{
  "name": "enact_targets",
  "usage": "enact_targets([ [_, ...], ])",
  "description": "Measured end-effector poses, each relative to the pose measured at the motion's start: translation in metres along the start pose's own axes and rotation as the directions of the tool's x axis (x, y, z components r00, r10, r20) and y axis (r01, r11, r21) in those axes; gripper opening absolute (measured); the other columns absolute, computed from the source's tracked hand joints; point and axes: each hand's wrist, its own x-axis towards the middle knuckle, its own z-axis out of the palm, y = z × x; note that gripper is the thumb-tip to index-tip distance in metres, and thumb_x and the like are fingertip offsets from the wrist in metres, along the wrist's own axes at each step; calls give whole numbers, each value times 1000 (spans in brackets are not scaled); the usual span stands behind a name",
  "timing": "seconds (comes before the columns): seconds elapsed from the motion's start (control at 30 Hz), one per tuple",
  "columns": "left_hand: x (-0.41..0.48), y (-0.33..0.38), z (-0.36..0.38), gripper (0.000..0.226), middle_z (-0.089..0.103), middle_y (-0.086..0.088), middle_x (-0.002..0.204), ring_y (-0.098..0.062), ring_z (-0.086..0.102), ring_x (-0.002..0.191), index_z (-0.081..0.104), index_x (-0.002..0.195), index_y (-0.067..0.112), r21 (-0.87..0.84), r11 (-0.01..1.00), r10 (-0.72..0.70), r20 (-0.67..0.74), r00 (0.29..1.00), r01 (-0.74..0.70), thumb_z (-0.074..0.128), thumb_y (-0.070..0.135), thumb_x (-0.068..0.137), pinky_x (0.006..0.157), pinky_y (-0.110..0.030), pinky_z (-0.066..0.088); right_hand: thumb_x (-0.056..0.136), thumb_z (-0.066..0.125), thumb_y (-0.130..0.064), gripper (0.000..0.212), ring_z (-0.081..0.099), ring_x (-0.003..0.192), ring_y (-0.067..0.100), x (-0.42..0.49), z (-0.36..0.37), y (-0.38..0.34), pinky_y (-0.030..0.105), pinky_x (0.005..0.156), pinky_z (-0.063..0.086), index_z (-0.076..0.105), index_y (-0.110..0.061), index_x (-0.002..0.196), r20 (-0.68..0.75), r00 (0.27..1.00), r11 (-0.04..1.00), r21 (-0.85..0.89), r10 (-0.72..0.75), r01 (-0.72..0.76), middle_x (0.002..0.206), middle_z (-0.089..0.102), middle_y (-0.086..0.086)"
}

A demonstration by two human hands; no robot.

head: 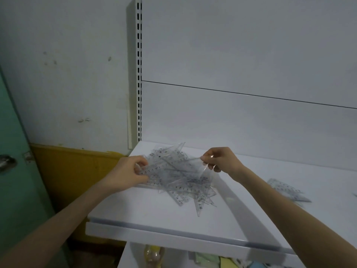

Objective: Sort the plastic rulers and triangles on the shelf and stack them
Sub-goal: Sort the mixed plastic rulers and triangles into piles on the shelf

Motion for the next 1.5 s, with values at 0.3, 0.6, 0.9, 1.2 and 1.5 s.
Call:
enact_targets([
  [0.3,-2,7,-12,30,63,3,88,-11,55,70,62,103,25,-28,1000,-5,-40,999,4,74,14,77,62,-17,45,87,69,-9,12,59,53,17,-17,-6,-9,23,46,43,64,2,85,-33,998,990,135,-46,50,75,69,16],
  [0.6,2,26,4,33,62,1,86,-15,55,71,61,110,13,15,1000,28,-59,998,-27,73,10,79,62,-17,44,88,67,-8,11,66,60,25,-33,-15,-9,29,58,54,62,0,83,-49,998,985,165,-37,45,82,70,22],
  [0.9,24,64,17,29,63,6,83,-15,58,71,62,101,20,21,994,110,-37,993,-110,75,11,76,70,-27,49,89,66,-10,14,70,77,33,-70,-74,6,34,76,57,63,4,88,-177,984,983,177,-14,46,91,71,24],
  [1.2,42,131,92,28,62,6,83,-13,53,61,61,99,20,-51,971,239,105,965,-235,73,9,76,65,-23,45,89,64,-11,12,72,82,10,-150,-173,65,22,85,55,75,-8,94,-538,843,983,-137,27,-119,92,75,5],
  [1.5,49,146,135,29,62,5,85,-14,53,62,61,99,22,-80,972,231,184,955,-220,72,9,76,65,-27,47,90,64,-9,22,58,106,2,-152,-165,100,3,94,39,72,-10,110,-423,896,864,-492,-132,-105,120,67,2],
])
